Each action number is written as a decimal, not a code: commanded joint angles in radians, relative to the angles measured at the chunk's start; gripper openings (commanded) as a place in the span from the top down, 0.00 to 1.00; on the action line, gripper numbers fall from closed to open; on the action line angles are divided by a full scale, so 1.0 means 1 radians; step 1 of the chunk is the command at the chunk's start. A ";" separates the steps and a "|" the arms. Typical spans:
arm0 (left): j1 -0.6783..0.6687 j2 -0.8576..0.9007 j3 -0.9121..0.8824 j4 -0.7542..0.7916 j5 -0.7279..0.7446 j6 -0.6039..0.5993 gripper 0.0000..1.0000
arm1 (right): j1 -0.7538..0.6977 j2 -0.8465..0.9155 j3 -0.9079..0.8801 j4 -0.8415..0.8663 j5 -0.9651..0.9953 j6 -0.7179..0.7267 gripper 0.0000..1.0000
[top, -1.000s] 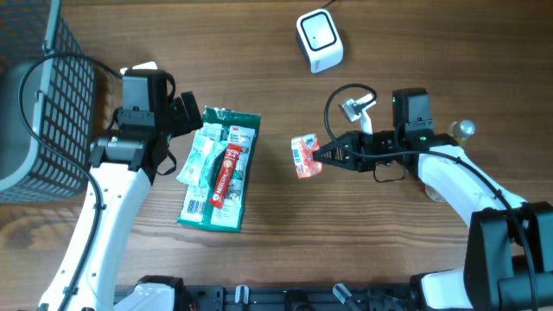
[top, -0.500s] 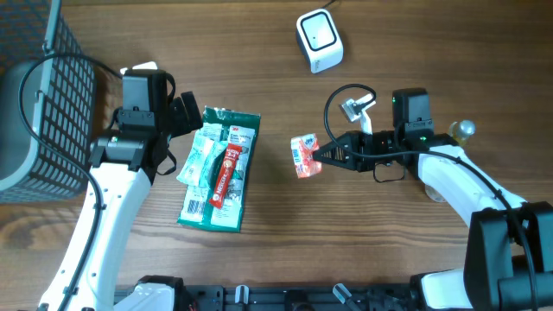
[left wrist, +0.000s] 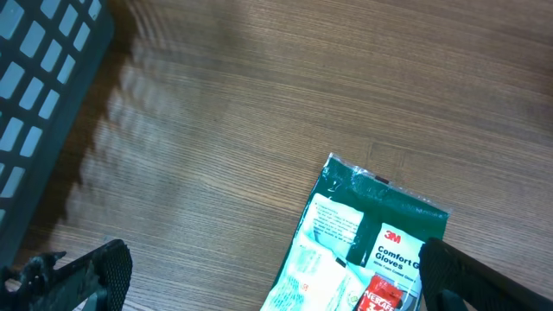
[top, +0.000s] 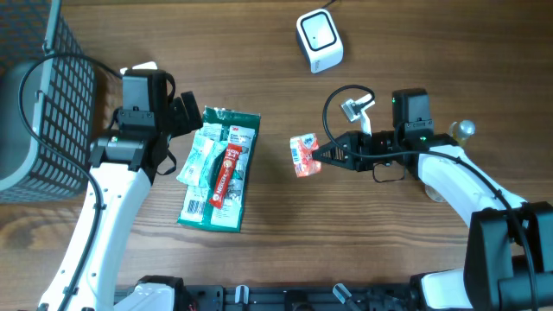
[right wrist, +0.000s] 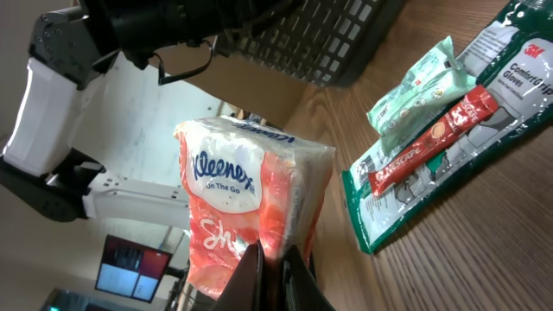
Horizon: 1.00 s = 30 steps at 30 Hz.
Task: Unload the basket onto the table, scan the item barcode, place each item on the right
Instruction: 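Lift the Kleenex pack and hold it up to the white scanner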
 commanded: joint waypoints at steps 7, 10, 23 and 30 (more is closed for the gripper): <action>0.004 -0.003 0.011 0.003 -0.006 -0.016 0.00 | 0.002 -0.011 -0.002 -0.031 0.031 -0.022 0.96; 0.004 -0.003 0.011 0.003 -0.006 -0.016 0.00 | 0.002 -0.011 -0.002 -0.046 0.319 0.123 0.96; 0.004 -0.003 0.011 0.003 -0.006 -0.016 0.00 | 0.129 -0.011 0.430 -0.665 1.180 0.184 0.96; 0.004 -0.003 0.011 0.003 -0.006 -0.016 0.00 | 0.210 -0.010 1.001 -1.015 1.428 0.163 0.96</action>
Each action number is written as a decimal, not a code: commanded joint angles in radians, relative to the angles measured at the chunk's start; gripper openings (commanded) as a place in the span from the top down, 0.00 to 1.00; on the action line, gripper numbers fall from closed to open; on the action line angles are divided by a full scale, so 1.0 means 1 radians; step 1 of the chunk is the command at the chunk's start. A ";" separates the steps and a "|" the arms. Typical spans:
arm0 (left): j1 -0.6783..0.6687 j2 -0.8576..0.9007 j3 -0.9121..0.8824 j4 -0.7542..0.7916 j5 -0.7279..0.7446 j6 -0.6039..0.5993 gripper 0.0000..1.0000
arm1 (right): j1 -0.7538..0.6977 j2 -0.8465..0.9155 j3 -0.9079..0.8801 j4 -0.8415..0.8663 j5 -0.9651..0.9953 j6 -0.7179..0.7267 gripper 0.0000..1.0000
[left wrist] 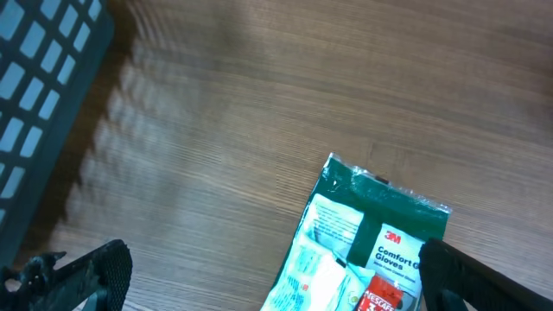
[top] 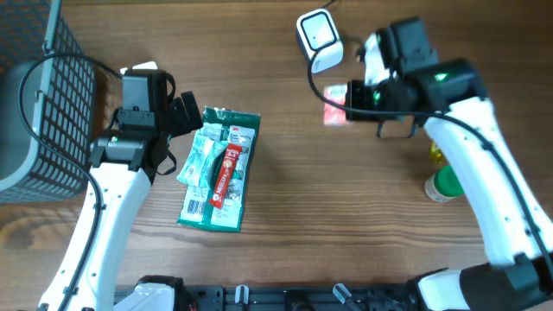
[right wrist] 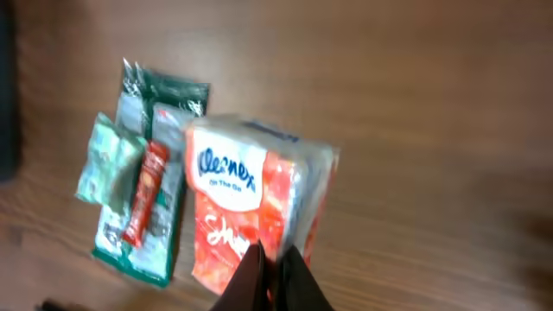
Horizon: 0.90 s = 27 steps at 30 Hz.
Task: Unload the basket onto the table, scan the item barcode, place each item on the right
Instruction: 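Lift the Kleenex pack and hold it up to the white scanner, then lower the Kleenex pack beside the jar and release it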
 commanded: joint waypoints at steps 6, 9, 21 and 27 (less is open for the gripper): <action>0.004 -0.003 0.011 0.003 -0.005 -0.016 0.00 | 0.083 -0.004 0.433 -0.145 0.454 -0.098 0.96; 0.004 -0.003 0.011 0.003 -0.005 -0.016 0.00 | 0.083 0.010 0.436 -0.086 0.521 -0.199 0.96; 0.004 -0.003 0.011 0.003 -0.005 -0.016 0.00 | 0.087 0.358 0.436 0.187 0.653 -0.570 0.96; 0.004 -0.003 0.011 0.003 -0.005 -0.016 0.00 | 0.136 0.597 0.436 0.328 0.834 -0.718 0.96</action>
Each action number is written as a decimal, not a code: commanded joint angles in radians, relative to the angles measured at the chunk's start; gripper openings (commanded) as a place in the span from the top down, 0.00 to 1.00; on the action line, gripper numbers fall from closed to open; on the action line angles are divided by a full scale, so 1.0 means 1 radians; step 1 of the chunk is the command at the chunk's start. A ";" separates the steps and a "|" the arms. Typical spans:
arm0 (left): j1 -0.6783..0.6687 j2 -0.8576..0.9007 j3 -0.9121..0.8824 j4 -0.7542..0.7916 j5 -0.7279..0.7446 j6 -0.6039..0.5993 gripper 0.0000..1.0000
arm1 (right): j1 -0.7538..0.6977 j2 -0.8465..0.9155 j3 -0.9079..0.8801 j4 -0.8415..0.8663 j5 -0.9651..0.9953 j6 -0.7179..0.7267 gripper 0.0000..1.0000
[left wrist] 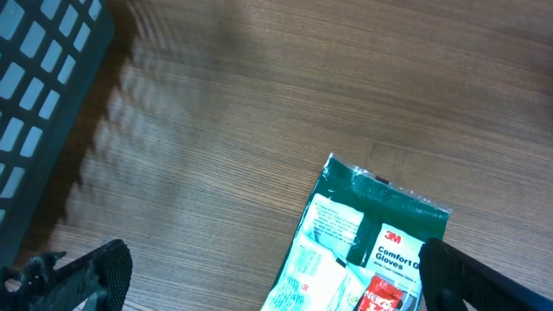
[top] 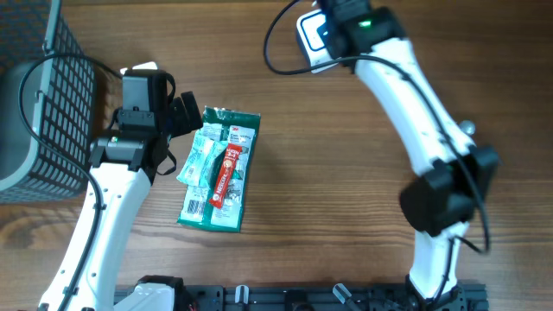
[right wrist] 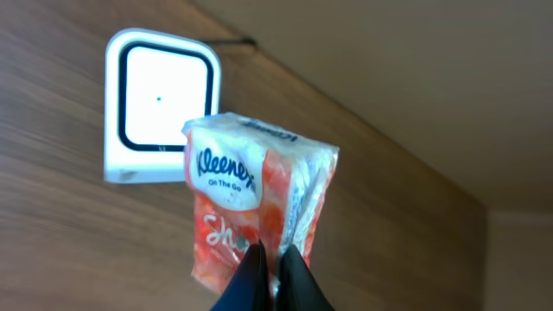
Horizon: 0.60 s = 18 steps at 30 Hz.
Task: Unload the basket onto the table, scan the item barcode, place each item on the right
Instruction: 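Lower the Kleenex pack beside the jar and release it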
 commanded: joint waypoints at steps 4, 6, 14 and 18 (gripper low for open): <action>0.004 -0.003 0.011 0.003 -0.006 -0.016 0.00 | 0.042 0.199 0.015 0.198 0.219 -0.186 0.96; 0.004 -0.003 0.011 0.003 -0.006 -0.016 0.00 | 0.042 0.237 0.015 0.263 0.237 -0.188 0.96; 0.004 -0.003 0.011 0.003 -0.006 -0.016 0.00 | 0.042 0.136 0.016 0.180 0.229 -0.072 0.96; 0.004 -0.003 0.011 0.003 -0.006 -0.016 0.00 | 0.037 -0.072 0.016 -0.069 0.113 0.154 0.96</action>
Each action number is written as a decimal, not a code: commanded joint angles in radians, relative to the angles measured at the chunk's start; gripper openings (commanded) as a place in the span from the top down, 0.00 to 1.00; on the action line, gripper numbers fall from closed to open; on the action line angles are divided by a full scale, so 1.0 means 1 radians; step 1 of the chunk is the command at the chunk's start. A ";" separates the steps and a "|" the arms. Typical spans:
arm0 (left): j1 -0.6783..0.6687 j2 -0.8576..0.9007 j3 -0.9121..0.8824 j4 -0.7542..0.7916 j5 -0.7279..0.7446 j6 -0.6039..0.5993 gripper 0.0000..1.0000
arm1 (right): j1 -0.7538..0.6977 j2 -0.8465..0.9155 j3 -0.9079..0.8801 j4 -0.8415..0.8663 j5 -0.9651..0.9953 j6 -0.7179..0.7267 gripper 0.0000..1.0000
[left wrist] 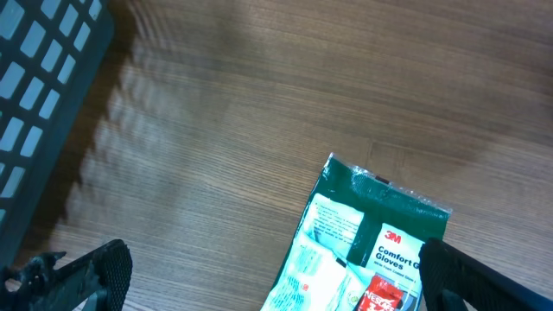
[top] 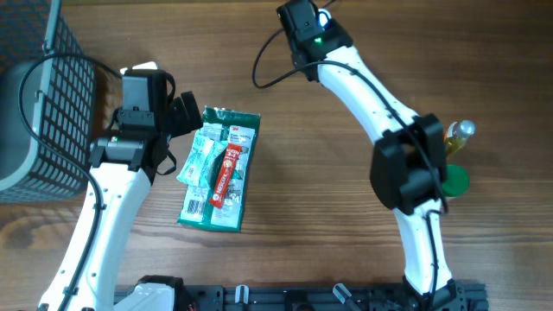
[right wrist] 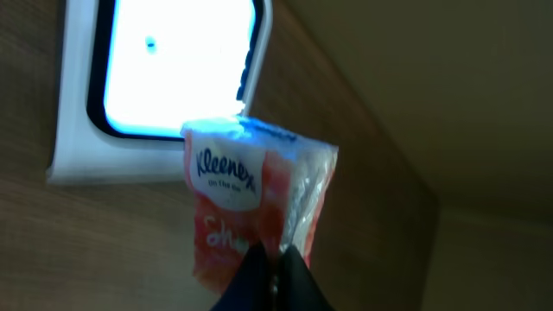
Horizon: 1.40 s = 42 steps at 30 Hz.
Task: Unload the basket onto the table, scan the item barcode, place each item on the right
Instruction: 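Lower the Kleenex pack beside the jar and release it, then reach the right gripper left over the gloves bag toward the red Nescafe sachet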
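In the right wrist view my right gripper is shut on the lower edge of an orange and white Kleenex tissue pack. The pack hangs close over the white barcode scanner. The scanner's window glows bright, and the pack's top covers the window's lower right corner. In the overhead view the right arm reaches to the table's far edge and hides both scanner and pack. My left gripper is open over the top of a green glove packet, holding nothing.
The glove packet lies left of centre with a red Nescafe stick and pale sachets on it. A dark mesh basket stands at the far left. At the right stand a yellow bottle and a green cap.
The right gripper has brought the tissue pack closer to the scanner, whose window now looks larger and brighter with the pack overlapping its edge. The left arm has not moved.
First the right gripper held the tissue pack low over the middle of the table, right of the glove packet. Then it held it near the scanner at the far edge, then above the scanner, and now close against its window. The left gripper stayed open throughout.
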 commanded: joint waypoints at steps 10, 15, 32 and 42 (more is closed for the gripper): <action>0.004 -0.003 0.011 0.003 -0.006 -0.016 0.00 | -0.059 -0.448 -0.041 -0.759 -0.561 0.555 0.96; 0.004 -0.003 0.011 0.003 -0.006 -0.016 0.00 | -0.059 -0.445 -0.269 -0.713 -0.551 0.698 0.96; 0.004 -0.003 0.011 0.003 -0.006 -0.016 0.00 | -0.190 -0.445 -0.834 -0.410 -0.392 0.872 0.50; 0.004 -0.003 0.011 0.003 -0.006 -0.016 0.00 | -0.190 -0.445 -0.834 -0.265 -0.566 0.872 0.06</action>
